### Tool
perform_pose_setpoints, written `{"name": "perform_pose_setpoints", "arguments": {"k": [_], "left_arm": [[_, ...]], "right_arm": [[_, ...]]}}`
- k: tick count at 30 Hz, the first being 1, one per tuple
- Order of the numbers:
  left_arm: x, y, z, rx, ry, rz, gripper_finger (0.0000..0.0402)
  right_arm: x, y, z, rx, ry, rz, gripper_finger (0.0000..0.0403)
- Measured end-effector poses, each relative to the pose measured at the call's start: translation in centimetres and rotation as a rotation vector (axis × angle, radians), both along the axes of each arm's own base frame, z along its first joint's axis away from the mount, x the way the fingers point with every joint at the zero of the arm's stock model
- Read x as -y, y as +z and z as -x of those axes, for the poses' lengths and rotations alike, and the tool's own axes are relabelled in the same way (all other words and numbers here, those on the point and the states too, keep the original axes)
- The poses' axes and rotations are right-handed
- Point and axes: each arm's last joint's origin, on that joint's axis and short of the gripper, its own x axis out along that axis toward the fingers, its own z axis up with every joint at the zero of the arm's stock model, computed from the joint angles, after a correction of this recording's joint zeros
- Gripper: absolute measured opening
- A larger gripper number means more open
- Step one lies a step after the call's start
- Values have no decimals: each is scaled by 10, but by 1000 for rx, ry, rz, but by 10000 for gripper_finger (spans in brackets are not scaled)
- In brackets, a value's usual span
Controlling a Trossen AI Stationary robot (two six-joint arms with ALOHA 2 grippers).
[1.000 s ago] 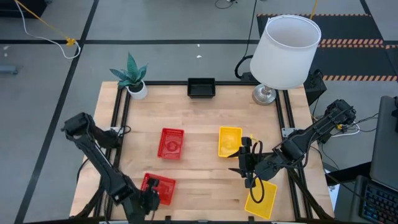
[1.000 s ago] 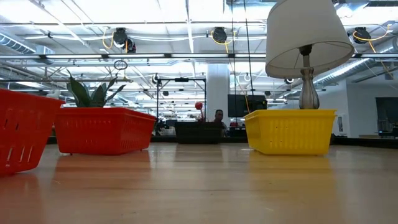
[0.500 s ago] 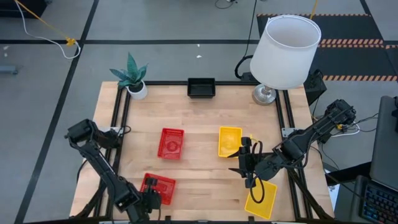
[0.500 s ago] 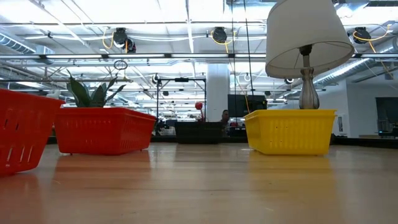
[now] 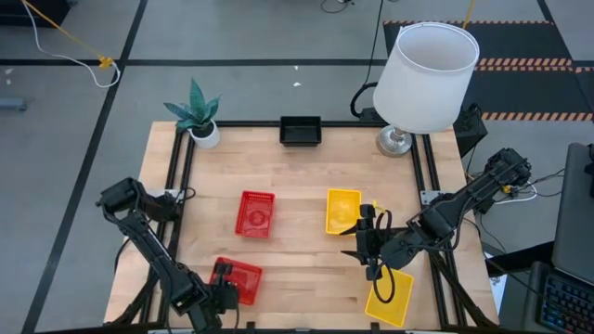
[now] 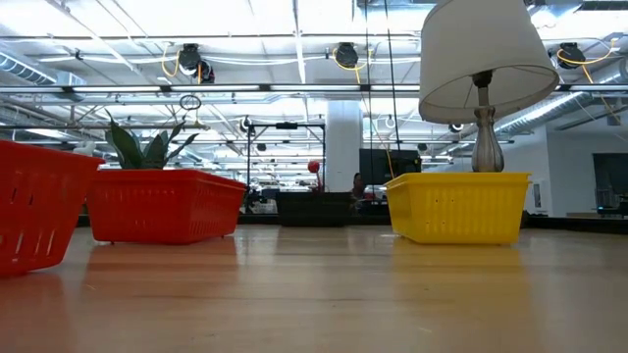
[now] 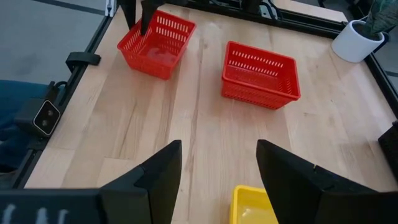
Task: Stack baskets by color
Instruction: Stack the bottom red basket on the stacked top red baskets
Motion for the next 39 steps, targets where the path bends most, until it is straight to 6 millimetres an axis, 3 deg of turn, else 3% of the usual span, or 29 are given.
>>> {"name": "perform_pose_setpoints", "arguments": {"k": [7, 13, 22, 31, 39], "left_arm": [[3, 0, 4, 2, -46, -11, 13], [10, 13, 1, -3, -134, 3, 17], [13, 59, -5, 6, -490, -176, 9], [-3, 85, -14, 9, -741, -365, 8], [-36, 117, -13, 69, -993, -595, 9]], "right_arm": [[0, 0, 0, 0, 0, 0, 203], [0, 0, 0, 0, 0, 0, 203], [0, 0, 0, 0, 2, 4, 203], [0, 0, 0, 0, 6, 10, 203], [0, 0, 0, -1, 12, 18, 203]]}}
